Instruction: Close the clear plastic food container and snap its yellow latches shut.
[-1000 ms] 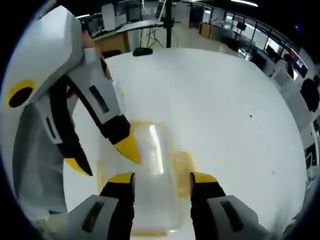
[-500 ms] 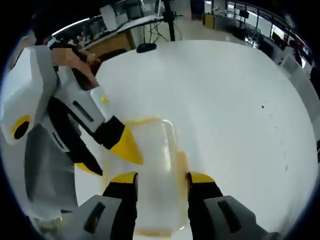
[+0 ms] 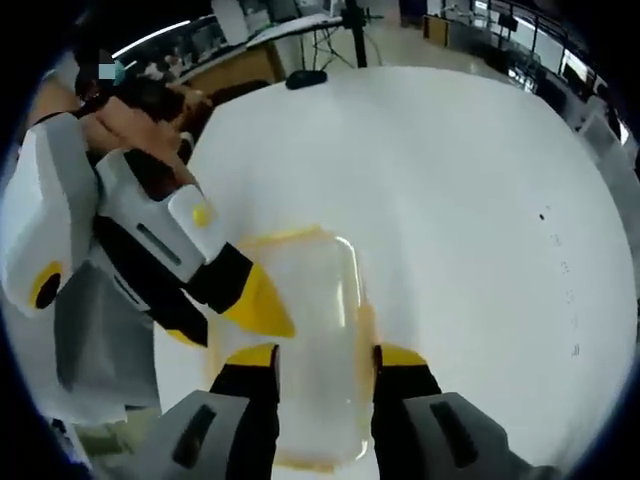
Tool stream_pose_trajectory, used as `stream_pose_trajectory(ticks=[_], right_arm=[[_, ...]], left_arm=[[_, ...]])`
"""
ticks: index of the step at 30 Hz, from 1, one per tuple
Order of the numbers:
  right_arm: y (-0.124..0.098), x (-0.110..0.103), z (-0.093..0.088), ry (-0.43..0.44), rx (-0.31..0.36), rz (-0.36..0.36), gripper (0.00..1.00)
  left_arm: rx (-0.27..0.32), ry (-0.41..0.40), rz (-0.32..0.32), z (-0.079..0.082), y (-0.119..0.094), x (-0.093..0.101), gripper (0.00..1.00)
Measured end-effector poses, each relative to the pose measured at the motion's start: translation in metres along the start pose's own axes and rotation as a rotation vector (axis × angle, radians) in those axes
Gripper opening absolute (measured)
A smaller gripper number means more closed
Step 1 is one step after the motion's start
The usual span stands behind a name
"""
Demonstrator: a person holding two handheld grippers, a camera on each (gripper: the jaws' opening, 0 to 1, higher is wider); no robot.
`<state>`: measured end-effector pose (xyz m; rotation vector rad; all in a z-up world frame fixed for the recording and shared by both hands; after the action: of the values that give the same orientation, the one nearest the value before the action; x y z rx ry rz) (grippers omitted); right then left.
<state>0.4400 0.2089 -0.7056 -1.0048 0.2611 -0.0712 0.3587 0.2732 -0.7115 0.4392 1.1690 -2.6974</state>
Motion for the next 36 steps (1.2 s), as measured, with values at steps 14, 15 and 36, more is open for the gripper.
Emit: stream_pose_trajectory(ticks=[14,15,36], right_arm=[[-0.0025,0.0005,0.0015,0.030,0.010,0.019,0.32],[-0.0030,0.0002,0.0011,0.031,0.017,0.017,0.32],[-0.0076,-0.0062,0.0055,-0.101,0.007,-0.137,0.45]], left_arm=[[0.008,-0.010,0.014,0.0004,-0.0024,0.0069,0.41],[0.007,-0.009,0.014,0.0007,-0.0025,0.0067,0.42],[-0.038,-0.012,-0.039,0.0025,-0.0079,0.0083,0.47]])
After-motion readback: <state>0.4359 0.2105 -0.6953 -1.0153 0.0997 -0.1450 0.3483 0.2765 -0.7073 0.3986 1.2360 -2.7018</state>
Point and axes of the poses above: the point that each gripper's makers call its tool centre point, and the gripper's own axes: y roughly forward along the fingers, x roughly to its right, z roughly out of its top, the point moved 8 cm from there along -y, roughly backward along the fingers, and after that the axes turned 9 degrees about x, right-handed, at the moved point
